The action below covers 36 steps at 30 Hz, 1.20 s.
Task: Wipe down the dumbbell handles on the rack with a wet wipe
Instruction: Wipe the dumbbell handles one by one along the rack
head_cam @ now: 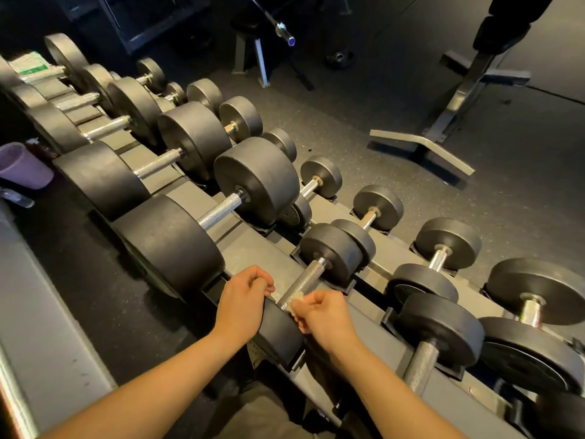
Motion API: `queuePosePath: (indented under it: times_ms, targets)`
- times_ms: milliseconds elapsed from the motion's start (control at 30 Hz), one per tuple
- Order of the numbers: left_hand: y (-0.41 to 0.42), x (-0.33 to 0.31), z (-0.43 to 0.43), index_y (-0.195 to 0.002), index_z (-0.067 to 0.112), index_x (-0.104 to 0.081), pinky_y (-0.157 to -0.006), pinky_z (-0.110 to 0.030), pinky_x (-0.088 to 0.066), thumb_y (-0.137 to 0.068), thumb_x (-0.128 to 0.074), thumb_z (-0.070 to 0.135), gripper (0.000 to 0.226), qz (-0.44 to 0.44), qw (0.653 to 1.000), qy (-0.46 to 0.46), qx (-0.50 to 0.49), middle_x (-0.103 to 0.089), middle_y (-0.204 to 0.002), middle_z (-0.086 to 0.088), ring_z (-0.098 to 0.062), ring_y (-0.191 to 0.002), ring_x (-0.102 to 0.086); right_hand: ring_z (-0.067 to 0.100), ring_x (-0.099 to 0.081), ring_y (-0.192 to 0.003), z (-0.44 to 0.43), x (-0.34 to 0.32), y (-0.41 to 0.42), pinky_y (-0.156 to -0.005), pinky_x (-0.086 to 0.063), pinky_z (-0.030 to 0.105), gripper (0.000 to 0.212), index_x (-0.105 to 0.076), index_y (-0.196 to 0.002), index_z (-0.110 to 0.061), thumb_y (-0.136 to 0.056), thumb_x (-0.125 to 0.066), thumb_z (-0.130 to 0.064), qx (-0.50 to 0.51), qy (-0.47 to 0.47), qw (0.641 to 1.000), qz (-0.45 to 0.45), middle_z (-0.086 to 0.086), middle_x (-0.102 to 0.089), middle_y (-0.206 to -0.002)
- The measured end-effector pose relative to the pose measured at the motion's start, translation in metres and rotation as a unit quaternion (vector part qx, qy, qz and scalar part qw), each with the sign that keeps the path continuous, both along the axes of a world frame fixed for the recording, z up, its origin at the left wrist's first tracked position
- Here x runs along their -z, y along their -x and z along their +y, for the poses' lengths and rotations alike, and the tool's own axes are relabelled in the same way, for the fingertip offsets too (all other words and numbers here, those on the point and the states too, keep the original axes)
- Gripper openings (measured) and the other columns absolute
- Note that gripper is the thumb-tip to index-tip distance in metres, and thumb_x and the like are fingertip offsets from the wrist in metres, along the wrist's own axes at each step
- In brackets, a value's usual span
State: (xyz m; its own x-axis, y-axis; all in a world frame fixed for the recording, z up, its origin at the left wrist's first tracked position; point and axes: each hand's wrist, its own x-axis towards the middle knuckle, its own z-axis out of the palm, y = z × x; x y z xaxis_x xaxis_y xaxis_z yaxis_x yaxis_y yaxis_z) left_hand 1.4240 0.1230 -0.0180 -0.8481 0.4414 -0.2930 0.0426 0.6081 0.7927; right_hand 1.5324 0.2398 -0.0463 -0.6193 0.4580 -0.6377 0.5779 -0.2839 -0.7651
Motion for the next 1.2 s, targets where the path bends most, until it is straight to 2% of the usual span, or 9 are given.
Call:
queuePosePath:
  times_ms: [67,167,300,567,633,733,967,1133,1200]
  targets:
    - [0.001,0.001,-0.001,-0.084,0.019,-0.069,-0.079,-0.032,-0.052,-0.098,-0.048,0.008,0.027,0.004,1.000,-0.001,0.001,-0.069,-0.082,0.002,-0.007,-0.082,-0.063,0.015,-0.064,-0.073,0.014,-0.006,0.009,-0.071,-0.056,0.037,0.020,-0.068,-0.077,-0.018,-0.090,-0.073,-0.033,-0.113,-0.160,0.981,0.017,-0.001,-0.067,-0.072]
    - [-0.001,0.002,-0.001,-0.099,0.024,-0.065,-0.082,-0.029,-0.049,-0.100,-0.049,0.011,0.021,0.023,1.000,0.000,-0.009,-0.065,-0.096,0.008,-0.001,-0.091,-0.059,0.010,-0.056,-0.088,0.028,-0.021,0.030,-0.079,-0.050,0.034,0.016,-0.068,-0.089,-0.029,-0.096,-0.063,-0.042,-0.318,-0.384,0.862,0.092,-0.010,-0.061,-0.087]
    - [-0.003,0.005,-0.003,-0.113,0.028,-0.059,-0.093,-0.031,-0.047,-0.103,-0.050,0.016,0.019,0.023,0.999,-0.012,-0.033,-0.060,-0.111,0.011,-0.007,-0.108,-0.056,0.019,-0.055,-0.074,0.039,-0.023,0.055,-0.079,-0.051,0.043,0.017,-0.062,-0.085,-0.022,-0.100,-0.055,-0.027,-0.540,-0.375,0.744,0.122,-0.002,-0.059,-0.077]
    - [0.000,0.005,-0.003,-0.105,0.035,-0.060,-0.100,-0.046,-0.049,-0.099,-0.047,0.026,0.017,0.009,1.000,0.003,-0.014,-0.063,-0.109,0.014,-0.009,-0.109,-0.058,0.027,-0.047,-0.117,0.073,-0.034,0.081,-0.095,-0.041,0.039,0.034,-0.064,-0.126,-0.022,-0.095,-0.064,-0.036,-0.640,-0.625,0.446,0.034,0.007,-0.055,-0.122]
    - [0.000,0.005,-0.003,-0.104,0.036,-0.060,-0.100,-0.046,-0.049,-0.097,-0.046,0.030,0.017,0.007,1.000,0.001,-0.012,-0.064,-0.108,0.013,-0.009,-0.109,-0.058,0.029,-0.047,-0.111,0.081,-0.036,0.074,-0.087,-0.044,0.039,0.030,-0.067,-0.121,-0.018,-0.094,-0.066,-0.031,-0.605,-0.681,0.413,0.000,0.010,-0.052,-0.118]
    - [0.000,0.006,-0.003,-0.104,0.033,-0.062,-0.100,-0.044,-0.050,-0.101,-0.048,0.022,0.018,0.004,1.000,0.003,-0.012,-0.064,-0.107,0.011,-0.009,-0.108,-0.059,0.028,-0.055,-0.099,0.073,-0.032,0.063,-0.067,-0.044,0.036,0.027,-0.065,-0.118,-0.009,-0.094,-0.067,-0.022,-0.578,-0.673,0.458,-0.055,0.013,-0.055,-0.111]
    - [0.000,0.004,-0.001,-0.101,0.026,-0.065,-0.092,-0.032,-0.050,-0.101,-0.050,0.015,0.019,0.000,1.000,-0.006,-0.012,-0.066,-0.101,0.008,-0.007,-0.100,-0.060,0.022,-0.066,-0.078,0.040,-0.006,0.013,-0.062,-0.055,0.035,0.029,-0.062,-0.113,-0.012,-0.087,-0.073,-0.019,-0.367,-0.585,0.722,-0.051,0.005,-0.065,-0.096]
    - [0.001,0.002,0.001,-0.096,0.026,-0.066,-0.086,-0.033,-0.050,-0.100,-0.049,0.014,0.021,-0.004,1.000,-0.001,-0.013,-0.068,-0.096,0.005,-0.008,-0.095,-0.061,0.010,-0.061,-0.061,0.020,0.005,-0.007,-0.060,-0.048,0.025,0.027,-0.061,-0.075,-0.022,-0.101,-0.058,-0.027,-0.093,-0.243,0.965,-0.006,-0.004,-0.064,-0.067]
    - [0.001,0.001,0.001,-0.096,0.026,-0.066,-0.085,-0.032,-0.049,-0.100,-0.049,0.015,0.021,-0.009,1.000,-0.001,-0.012,-0.068,-0.097,0.006,-0.004,-0.094,-0.061,0.017,-0.063,-0.054,0.030,0.015,0.002,-0.056,-0.057,0.033,0.022,-0.066,-0.080,-0.009,-0.100,-0.059,-0.014,0.144,-0.016,0.989,-0.030,0.004,-0.066,-0.064]
